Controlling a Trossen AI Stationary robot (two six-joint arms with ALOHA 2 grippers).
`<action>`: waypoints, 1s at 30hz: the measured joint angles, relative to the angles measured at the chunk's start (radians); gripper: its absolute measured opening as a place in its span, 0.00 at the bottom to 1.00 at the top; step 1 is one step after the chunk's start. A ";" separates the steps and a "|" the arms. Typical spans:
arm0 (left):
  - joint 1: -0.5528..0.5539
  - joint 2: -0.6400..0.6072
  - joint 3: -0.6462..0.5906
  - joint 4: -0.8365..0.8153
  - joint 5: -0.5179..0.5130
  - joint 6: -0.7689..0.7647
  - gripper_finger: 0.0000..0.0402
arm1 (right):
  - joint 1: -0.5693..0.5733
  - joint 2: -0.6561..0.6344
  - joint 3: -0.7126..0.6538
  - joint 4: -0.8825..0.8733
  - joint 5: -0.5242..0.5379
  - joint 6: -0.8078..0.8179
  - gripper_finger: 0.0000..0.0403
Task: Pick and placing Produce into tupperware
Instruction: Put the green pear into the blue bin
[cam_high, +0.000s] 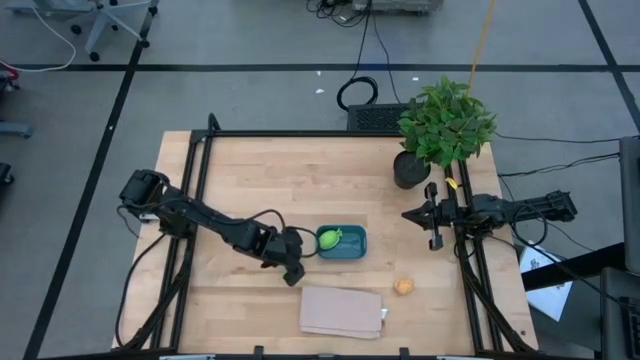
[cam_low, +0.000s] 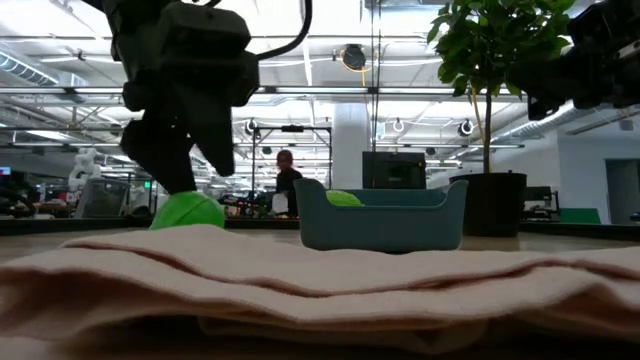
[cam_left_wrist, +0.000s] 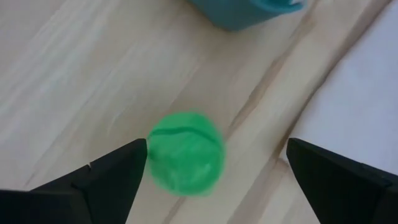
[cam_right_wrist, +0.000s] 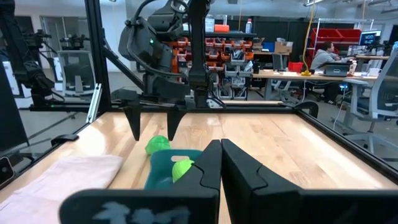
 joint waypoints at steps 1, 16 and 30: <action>0.000 0.000 0.000 -0.018 -0.009 -0.010 0.98 | 0.000 0.000 0.000 -0.003 0.000 0.000 0.00; -0.010 0.000 0.000 -0.093 -0.017 -0.205 0.98 | 0.000 0.000 0.000 -0.013 0.000 0.000 0.00; -0.048 0.000 0.000 -0.065 -0.106 -0.343 0.98 | 0.000 0.000 0.000 -0.023 -0.002 0.001 0.00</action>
